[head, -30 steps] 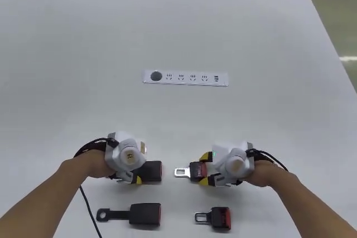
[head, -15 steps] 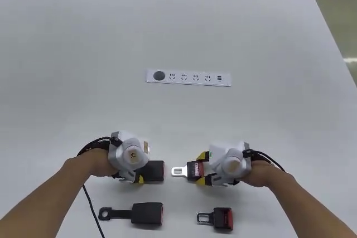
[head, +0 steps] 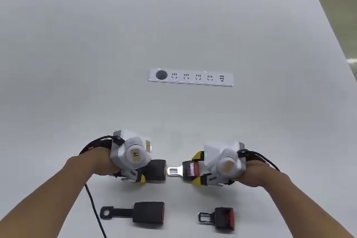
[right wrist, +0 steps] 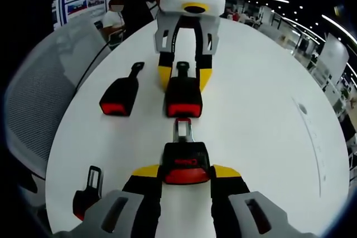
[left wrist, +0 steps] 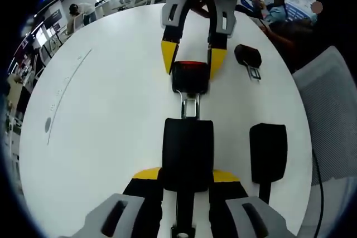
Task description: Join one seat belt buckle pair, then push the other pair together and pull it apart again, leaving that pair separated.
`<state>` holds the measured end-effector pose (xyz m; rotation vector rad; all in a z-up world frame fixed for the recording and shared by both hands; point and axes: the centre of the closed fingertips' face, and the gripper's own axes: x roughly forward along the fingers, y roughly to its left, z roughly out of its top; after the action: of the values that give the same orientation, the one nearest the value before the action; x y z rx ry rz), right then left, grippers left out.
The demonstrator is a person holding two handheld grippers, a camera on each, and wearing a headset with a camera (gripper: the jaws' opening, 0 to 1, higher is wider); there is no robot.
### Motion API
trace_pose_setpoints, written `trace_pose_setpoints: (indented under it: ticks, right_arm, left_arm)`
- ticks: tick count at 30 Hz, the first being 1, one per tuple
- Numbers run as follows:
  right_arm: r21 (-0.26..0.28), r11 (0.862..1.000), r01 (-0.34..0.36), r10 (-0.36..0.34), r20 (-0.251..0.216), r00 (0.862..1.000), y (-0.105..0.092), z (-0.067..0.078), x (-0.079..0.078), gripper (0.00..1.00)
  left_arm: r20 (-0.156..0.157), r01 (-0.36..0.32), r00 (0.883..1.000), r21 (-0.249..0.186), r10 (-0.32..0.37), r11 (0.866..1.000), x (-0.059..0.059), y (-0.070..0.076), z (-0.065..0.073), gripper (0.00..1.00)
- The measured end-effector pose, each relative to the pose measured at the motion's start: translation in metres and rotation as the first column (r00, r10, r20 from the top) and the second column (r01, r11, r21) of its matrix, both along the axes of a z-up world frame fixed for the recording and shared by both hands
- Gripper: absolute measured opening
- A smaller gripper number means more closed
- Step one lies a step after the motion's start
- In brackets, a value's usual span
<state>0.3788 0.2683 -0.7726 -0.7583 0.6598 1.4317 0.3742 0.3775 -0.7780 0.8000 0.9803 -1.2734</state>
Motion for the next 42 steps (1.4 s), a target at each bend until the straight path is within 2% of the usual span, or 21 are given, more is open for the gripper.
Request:
trace_pose_setpoints:
  ticks: [4,17,18,21,42]
  right_arm:
    - [0.002,1.0,-0.003,0.003,0.001,1.0,0.004,-0.002,0.003,0.3]
    - [0.021,1.0,0.008,-0.008,-0.002,1.0,0.019,0.001,-0.003,0.3]
    - [0.005,1.0,0.009,-0.009,0.003,1.0,0.018,-0.001,-0.002,0.3]
    - [0.022,1.0,0.008,-0.008,0.006,1.0,0.017,0.0,-0.001,0.3]
    - [0.026,1.0,0.016,-0.016,0.0,1.0,0.021,0.002,-0.002,0.29]
  left_arm:
    - [0.0,0.0,1.0,-0.001,0.0,1.0,-0.001,-0.002,0.002,0.32]
    - [0.0,-0.005,1.0,-0.006,0.005,1.0,-0.002,-0.003,0.004,0.32]
    - [0.001,-0.003,1.0,-0.006,0.003,1.0,-0.002,-0.003,0.004,0.32]
    - [0.003,0.002,1.0,-0.005,-0.002,1.0,-0.002,-0.003,0.005,0.32]
    - [0.009,0.009,1.0,-0.015,-0.009,1.0,0.0,-0.001,0.002,0.31]
